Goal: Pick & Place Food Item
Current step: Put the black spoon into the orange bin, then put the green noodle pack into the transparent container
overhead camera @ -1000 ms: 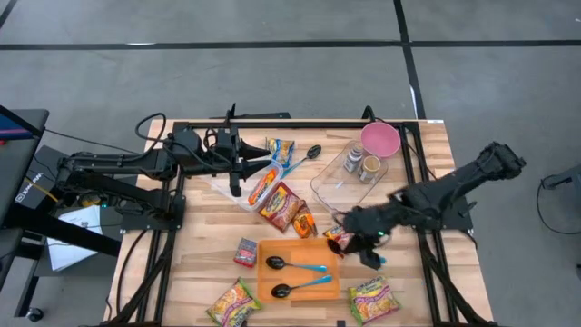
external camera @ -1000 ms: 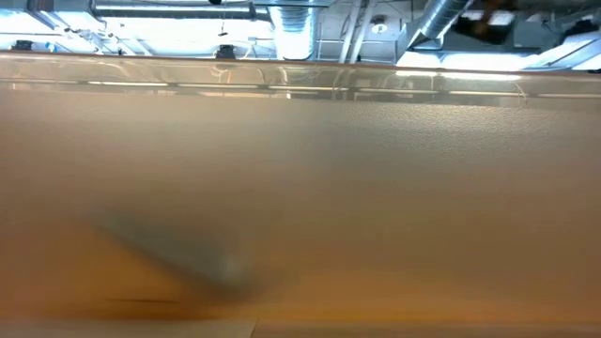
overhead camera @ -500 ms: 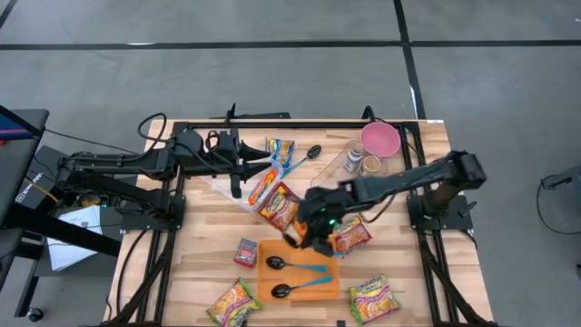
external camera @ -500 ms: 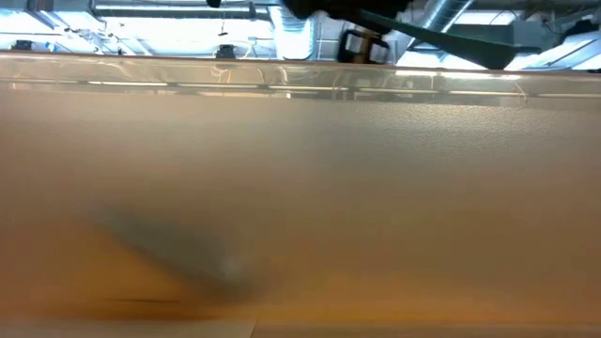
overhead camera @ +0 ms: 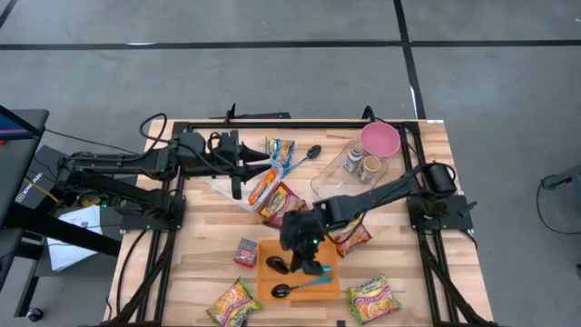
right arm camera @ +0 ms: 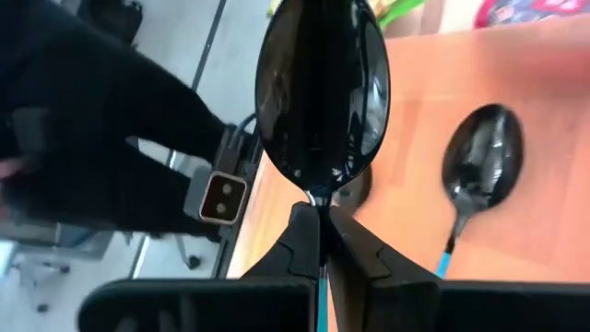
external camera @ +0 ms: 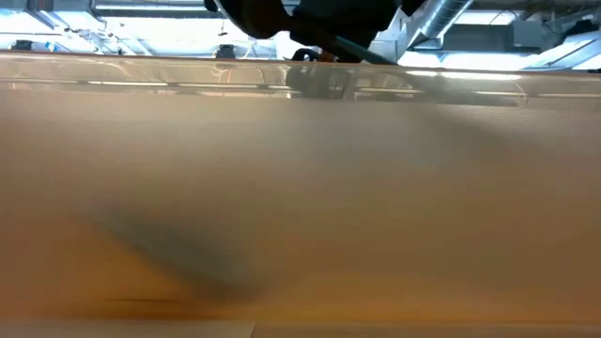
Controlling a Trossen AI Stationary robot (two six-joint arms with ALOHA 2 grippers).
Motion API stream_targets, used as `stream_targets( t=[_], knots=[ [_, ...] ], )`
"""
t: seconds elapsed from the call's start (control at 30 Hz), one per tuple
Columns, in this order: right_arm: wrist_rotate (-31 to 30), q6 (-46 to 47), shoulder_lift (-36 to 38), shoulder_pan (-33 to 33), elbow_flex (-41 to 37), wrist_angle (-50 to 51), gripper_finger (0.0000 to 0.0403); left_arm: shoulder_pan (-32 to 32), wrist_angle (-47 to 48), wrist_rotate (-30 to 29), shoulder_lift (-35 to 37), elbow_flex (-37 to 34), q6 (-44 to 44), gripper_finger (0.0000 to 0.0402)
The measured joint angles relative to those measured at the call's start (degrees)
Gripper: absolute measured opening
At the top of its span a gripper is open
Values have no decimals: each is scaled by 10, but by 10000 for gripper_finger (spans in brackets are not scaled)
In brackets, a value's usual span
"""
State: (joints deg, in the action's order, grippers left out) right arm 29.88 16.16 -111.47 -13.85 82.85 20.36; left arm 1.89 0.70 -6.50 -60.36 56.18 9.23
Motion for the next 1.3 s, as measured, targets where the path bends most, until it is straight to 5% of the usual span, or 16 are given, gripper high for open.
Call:
stream_targets(
  t=[0.77, 1.3],
  knots=[
    [-28, -49, -41, -4, -4, -21, 2, 0, 5, 3, 0, 0, 2, 131],
    [-10, -25, -41, -2, -4, -26, 87, 0, 6, 3, 0, 0, 2, 131]
  ],
)
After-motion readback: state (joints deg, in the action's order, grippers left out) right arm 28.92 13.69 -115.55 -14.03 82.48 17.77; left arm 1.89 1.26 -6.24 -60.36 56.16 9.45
